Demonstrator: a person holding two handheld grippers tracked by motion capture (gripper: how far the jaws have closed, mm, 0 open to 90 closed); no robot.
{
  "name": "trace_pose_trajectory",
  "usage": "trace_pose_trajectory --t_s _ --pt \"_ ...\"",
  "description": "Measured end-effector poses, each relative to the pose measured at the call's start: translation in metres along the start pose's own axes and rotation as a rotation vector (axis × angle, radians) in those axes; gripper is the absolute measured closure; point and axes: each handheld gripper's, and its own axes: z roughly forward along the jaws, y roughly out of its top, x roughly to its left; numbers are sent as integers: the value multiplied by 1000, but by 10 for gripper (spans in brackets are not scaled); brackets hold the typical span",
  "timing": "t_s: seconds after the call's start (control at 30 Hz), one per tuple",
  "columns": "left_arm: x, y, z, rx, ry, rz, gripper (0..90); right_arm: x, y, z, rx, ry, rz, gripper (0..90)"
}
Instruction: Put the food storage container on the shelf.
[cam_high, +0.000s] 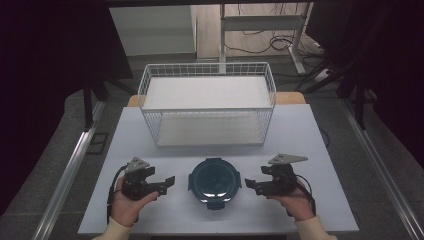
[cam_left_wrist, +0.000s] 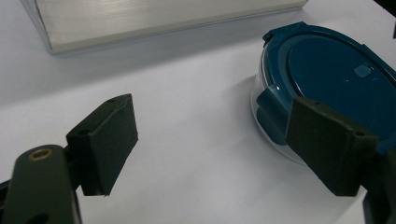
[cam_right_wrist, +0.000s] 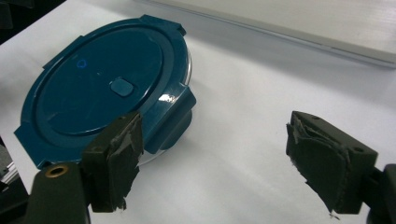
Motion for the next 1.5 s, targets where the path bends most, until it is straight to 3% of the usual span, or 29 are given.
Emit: trace_pose_trajectory --t_s 0.23,0.37,0.43,0.63,0.83,0.93,1.13,1.2,1.3,1.4,1.5 --pt "4 0 3 19 -28 -20 173 3 0 5 -4 27 21 183" --pt "8 0 9 30 -78 -78 174 5 3 6 -16 61 45 184" --pt "8 0 11 38 -91 -94 177 5 3 7 -22 81 71 191" --pt "3 3 22 61 -139 -137 185 11 4 17 -13 127 83 191" --pt "-6 7 38 86 -223 -206 180 14 13 28 -19 169 132 191" --pt "-9 9 51 109 -276 -253 178 14 14 35 3 189 155 190" --pt "-10 7 62 130 -304 -261 172 15 11 45 54 184 202 167" --pt "-7 4 61 127 -341 -296 173 16 10 47 54 186 215 162" --pt "-6 3 63 129 -352 -289 174 16 7 52 74 206 253 158" --pt "-9 2 66 142 -415 -300 180 15 6 55 67 235 309 159" --pt "-10 -2 70 158 -430 -313 181 17 4 59 63 232 337 159"
